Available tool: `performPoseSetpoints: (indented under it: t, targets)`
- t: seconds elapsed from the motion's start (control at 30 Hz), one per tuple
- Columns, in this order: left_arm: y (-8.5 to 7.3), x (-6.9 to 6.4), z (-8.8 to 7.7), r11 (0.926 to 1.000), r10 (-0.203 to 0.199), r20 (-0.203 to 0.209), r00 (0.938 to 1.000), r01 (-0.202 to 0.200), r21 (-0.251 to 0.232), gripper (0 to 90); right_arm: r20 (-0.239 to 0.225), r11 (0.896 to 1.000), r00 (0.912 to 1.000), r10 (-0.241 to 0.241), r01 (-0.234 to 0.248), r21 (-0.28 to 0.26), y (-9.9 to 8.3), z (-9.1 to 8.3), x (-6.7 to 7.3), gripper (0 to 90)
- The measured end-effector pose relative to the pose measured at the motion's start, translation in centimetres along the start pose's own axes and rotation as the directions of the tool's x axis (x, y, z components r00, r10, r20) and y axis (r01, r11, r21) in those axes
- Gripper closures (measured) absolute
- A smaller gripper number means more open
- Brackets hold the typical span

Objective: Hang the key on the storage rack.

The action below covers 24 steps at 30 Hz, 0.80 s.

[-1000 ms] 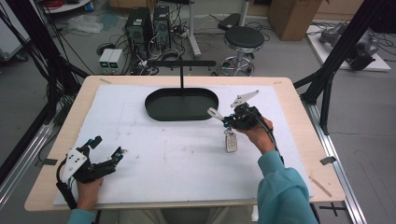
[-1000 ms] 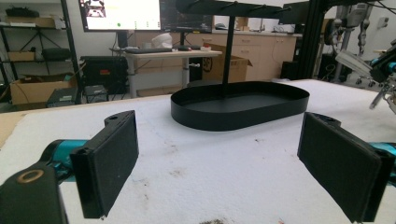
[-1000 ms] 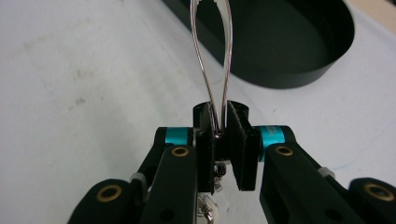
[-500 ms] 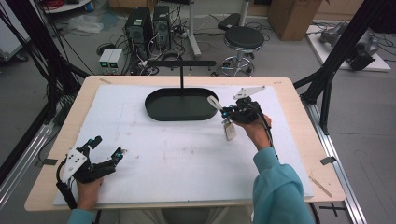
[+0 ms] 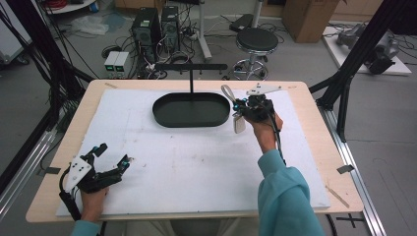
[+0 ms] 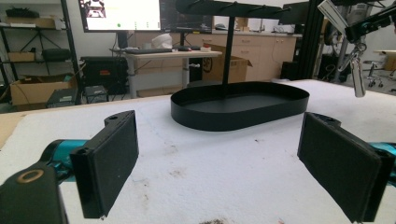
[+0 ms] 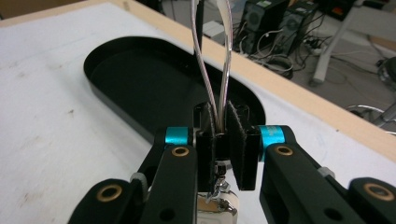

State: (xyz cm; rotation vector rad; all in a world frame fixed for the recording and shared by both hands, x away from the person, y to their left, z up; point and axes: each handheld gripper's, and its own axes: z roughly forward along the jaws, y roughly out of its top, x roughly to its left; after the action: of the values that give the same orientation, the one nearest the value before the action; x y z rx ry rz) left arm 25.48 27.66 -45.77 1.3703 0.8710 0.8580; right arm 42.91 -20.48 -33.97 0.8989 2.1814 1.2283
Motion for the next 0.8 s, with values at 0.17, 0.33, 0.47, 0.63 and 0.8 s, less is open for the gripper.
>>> performPoseSetpoints:
  t: [0.17, 0.33, 0.47, 0.63, 0.8]
  targets:
    - [0.0, 0.0, 0.0, 1.0000, -0.002, 0.001, 1.0000, 0.002, 0.000, 12.9, 0.049, 1.000, 0.9988, -0.007, 0.008, -0.013, 0.8, 0.2, 0.2, 82.4]
    - [0.0, 0.0, 0.0, 1.0000, -0.003, 0.001, 1.0000, 0.003, 0.000, 12.9, 0.095, 0.999, 0.9955, 0.001, 0.003, -0.037, 1.5, 0.6, 0.2, 82.3]
    - [0.0, 0.0, 0.0, 1.0000, -0.007, 0.000, 1.0000, 0.007, 0.000, 12.9, 0.109, 0.999, 0.9940, 0.006, -0.001, -0.040, 2.0, 1.0, 0.2, 82.3]
    - [0.0, 0.0, 0.0, 1.0000, -0.007, 0.000, 1.0000, 0.007, 0.000, 12.8, 0.143, 0.999, 0.9897, 0.016, -0.008, -0.053, 2.7, 1.9, 0.1, 82.4]
    - [0.0, 0.1, 0.0, 1.0000, -0.008, 0.000, 1.0000, 0.008, 0.000, 12.8, 0.148, 0.997, 0.9888, 0.021, -0.010, -0.073, 3.2, 2.7, 0.1, 82.3]
